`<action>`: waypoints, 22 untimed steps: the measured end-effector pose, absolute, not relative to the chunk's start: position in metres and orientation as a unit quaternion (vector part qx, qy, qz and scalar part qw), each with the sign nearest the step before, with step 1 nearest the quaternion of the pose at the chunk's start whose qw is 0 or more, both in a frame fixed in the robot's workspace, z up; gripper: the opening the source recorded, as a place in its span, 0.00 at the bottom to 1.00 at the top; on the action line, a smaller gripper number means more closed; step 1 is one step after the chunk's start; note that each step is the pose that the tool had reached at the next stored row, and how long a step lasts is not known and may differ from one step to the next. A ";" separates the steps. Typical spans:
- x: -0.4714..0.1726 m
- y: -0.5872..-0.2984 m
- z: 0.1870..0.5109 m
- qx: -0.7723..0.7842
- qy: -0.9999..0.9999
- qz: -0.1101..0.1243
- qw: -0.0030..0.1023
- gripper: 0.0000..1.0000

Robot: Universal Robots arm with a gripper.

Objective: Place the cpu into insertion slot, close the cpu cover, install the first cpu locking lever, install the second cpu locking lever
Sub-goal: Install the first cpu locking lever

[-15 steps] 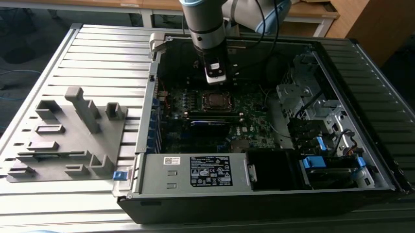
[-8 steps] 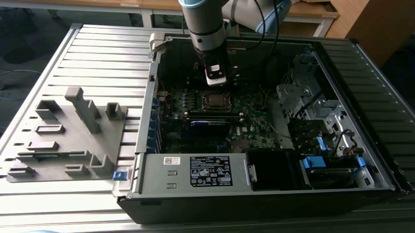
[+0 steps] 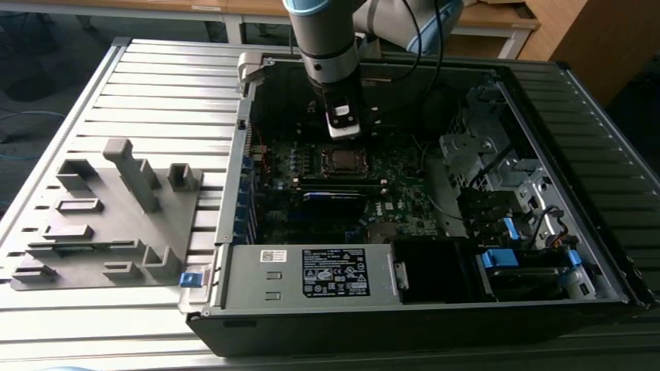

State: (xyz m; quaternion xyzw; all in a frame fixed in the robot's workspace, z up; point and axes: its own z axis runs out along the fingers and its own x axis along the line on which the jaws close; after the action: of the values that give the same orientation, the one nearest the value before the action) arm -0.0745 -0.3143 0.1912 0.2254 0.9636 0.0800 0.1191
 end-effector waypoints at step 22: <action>-0.074 -0.313 0.206 0.226 0.964 0.079 0.115 0.11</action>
State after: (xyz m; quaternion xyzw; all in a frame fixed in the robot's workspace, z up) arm -0.0742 -0.3132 0.2059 0.2258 0.9641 0.0794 0.1151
